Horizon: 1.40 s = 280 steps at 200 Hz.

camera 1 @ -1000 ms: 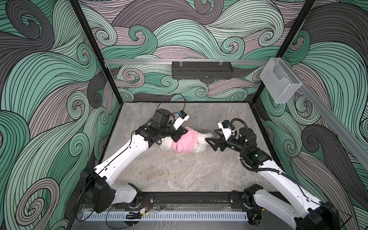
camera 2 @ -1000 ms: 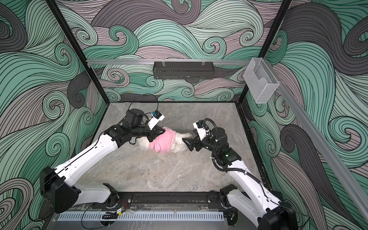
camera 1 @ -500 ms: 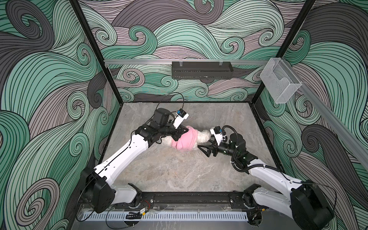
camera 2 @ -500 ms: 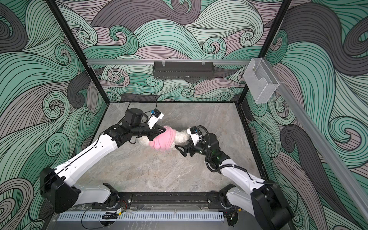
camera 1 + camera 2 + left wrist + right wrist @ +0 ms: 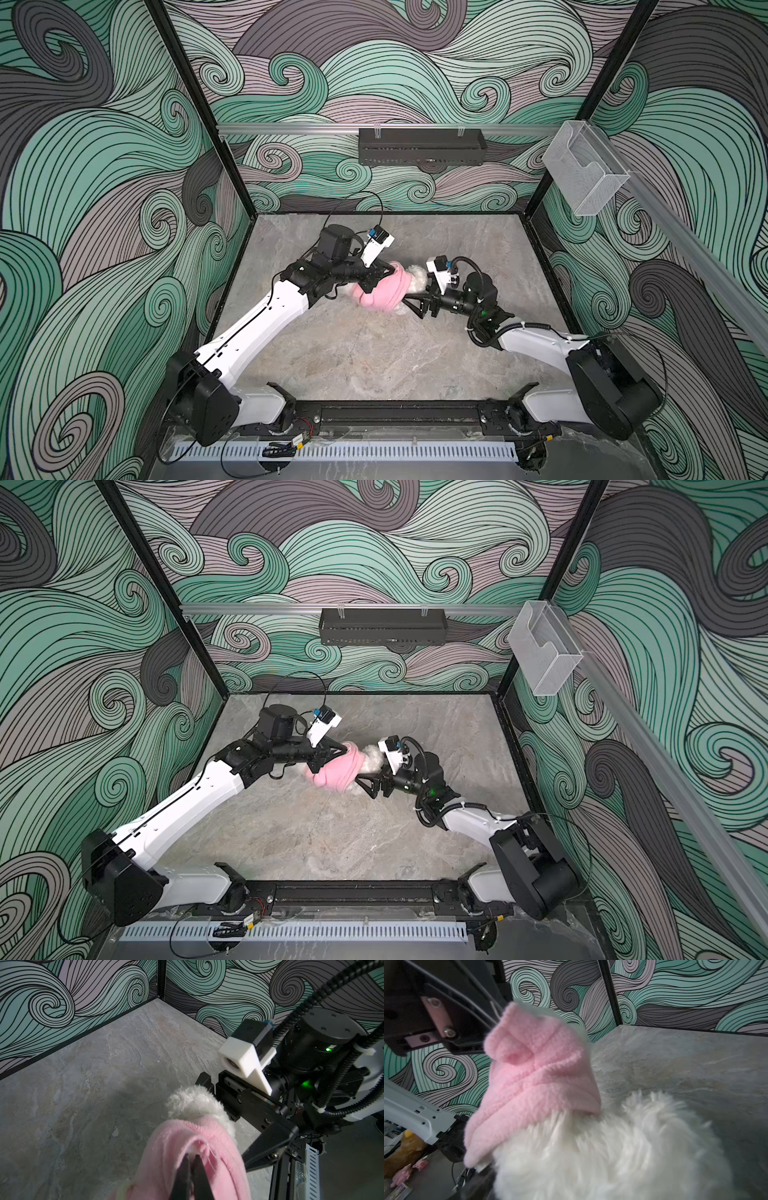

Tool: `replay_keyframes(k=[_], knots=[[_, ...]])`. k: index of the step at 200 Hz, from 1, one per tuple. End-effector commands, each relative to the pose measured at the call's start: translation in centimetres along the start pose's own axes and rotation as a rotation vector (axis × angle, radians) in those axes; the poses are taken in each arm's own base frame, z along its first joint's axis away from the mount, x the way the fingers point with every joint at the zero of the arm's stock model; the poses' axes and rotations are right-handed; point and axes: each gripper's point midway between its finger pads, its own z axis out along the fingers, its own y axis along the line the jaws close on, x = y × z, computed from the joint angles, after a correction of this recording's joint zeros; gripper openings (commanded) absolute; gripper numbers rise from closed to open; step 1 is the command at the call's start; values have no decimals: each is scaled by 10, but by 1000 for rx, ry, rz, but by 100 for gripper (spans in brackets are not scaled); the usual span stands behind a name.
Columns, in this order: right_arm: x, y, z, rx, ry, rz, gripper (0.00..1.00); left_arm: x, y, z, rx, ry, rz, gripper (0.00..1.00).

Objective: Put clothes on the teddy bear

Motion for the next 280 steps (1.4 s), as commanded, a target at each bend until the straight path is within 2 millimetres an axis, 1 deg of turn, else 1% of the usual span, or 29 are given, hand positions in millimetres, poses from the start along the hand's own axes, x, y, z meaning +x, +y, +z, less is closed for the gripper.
replay_keyframes(k=[1, 22, 49, 64, 77, 83, 93, 105, 122, 138, 146, 152, 159, 167, 181, 193, 204, 214, 220, 234, 252, 280], knots=[[-43, 33, 5, -132, -115, -113, 99, -26, -12, -7, 49, -69, 25, 0], [-52, 42, 7, -181, -139, -124, 97, -25, -11, -5, 44, -67, 18, 0], [-57, 43, 12, -196, -143, -130, 94, -25, -14, -2, 50, -68, 8, 0], [-61, 45, 15, -208, -145, -136, 88, -25, -18, 0, 63, -68, 8, 0], [-63, 46, 16, -215, -146, -141, 80, -23, -22, 1, 71, -62, 7, 0], [-64, 46, 16, -214, -147, -147, 75, -22, -23, 2, 74, -62, 7, 0], [-64, 45, 15, -208, -141, -159, 64, -20, -23, 1, 72, -60, 6, 0], [-61, 42, 14, -193, -123, -173, 44, -19, -22, 0, 58, -59, 15, 0], [-53, 32, 8, -154, -93, -208, 21, -17, -22, -5, 42, -55, 31, 0], [-44, 22, 1, -123, -54, -266, 0, -11, -20, -11, 17, -35, 59, 0], [-40, 20, -2, -116, -25, -316, 0, -7, -18, -16, -12, -21, 70, 0], [-32, 17, -3, -112, 16, -341, 0, -4, -16, -18, -29, -10, 88, 1], [-27, 17, -5, -119, 55, -383, 0, -1, -16, -23, -42, -1, 118, 9], [-19, 14, -7, -117, 97, -411, 0, 2, -16, -28, -51, 7, 158, 22], [-12, 14, -10, -118, 135, -474, 0, 5, -19, -38, -62, 18, 229, 34], [-7, 13, -12, -114, 147, -522, 0, 7, -25, -47, -54, 24, 285, 38], [-2, 10, -12, -107, 168, -557, 0, 8, -36, -54, -15, 18, 337, 39], [2, 8, -13, -107, 188, -584, 0, 10, -44, -59, 15, 17, 381, 39], [3, 9, -13, -110, 192, -597, 0, 11, -45, -61, 18, 20, 406, 37], [4, 11, -14, -120, 193, -622, 0, 16, -42, -62, 6, 51, 461, 26], [5, 13, -13, -133, 197, -642, 0, 23, -44, -57, 43, 106, 501, 13], [10, 21, -10, -166, 194, -652, 0, 29, -48, -41, 110, 130, 556, 9]])
